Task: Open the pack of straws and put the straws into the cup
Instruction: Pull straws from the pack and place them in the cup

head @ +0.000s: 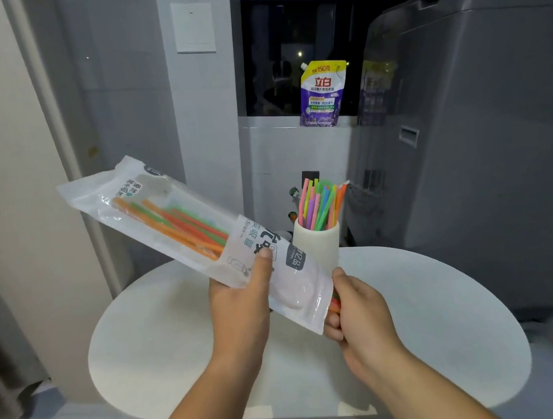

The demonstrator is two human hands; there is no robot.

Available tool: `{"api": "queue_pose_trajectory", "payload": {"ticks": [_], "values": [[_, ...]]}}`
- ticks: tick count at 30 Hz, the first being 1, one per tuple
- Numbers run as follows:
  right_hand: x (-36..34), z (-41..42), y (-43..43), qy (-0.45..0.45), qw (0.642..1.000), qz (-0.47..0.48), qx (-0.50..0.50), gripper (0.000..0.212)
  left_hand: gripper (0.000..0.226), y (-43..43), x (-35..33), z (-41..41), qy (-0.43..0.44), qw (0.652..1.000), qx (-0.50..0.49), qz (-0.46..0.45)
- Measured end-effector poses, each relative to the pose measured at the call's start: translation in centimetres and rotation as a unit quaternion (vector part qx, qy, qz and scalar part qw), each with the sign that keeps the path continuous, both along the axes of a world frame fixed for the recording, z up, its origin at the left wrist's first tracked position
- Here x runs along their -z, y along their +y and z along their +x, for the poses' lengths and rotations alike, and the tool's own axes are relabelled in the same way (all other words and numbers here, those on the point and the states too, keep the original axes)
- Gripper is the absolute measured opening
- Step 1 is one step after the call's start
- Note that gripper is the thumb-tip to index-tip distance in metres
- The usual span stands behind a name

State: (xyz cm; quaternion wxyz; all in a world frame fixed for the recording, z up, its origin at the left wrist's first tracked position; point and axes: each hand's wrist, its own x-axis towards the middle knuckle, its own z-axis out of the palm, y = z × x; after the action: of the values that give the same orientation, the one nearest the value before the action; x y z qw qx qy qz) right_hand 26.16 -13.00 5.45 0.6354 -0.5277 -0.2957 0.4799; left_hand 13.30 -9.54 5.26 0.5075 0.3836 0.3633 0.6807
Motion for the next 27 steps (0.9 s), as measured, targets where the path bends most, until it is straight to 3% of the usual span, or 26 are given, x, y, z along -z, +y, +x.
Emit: {"api": "queue_pose_trajectory", "payload": {"ticks": [4, 8, 12, 18, 27], "values": [[-0.3, 0.7, 0.2, 0.008, 0.999, 0.022, 0.041, 0.033, 0.031, 0.4, 0.4, -0.5, -0.064, 0.995, -0.01, -0.073], [-0.8, 0.9, 0.2, 0.049, 0.997, 0.058, 0.017, 0.031, 0.032, 0.3, 0.7, -0.3, -0.153, 0.977, 0.005, -0.149], [-0.9, 0.9, 0.2, -0.018, 0.995, 0.096, 0.021, 0.026, 0.029, 0.2, 1.2, 0.2, -0.204, 0.96, 0.034, -0.19], [-1.3, 0.9, 0.4, -0.024, 0.99, 0.142, 0.009, 0.013, 0.029, 0.4, 1.7, 0.6, -0.248, 0.947, 0.046, -0.198], [-1.9, 1.4, 0.6, -0.133, 0.989, 0.061, -0.031, 0.019, 0.034, 0.3, 1.4, 0.6, -0.245, 0.951, 0.058, -0.181]]}}
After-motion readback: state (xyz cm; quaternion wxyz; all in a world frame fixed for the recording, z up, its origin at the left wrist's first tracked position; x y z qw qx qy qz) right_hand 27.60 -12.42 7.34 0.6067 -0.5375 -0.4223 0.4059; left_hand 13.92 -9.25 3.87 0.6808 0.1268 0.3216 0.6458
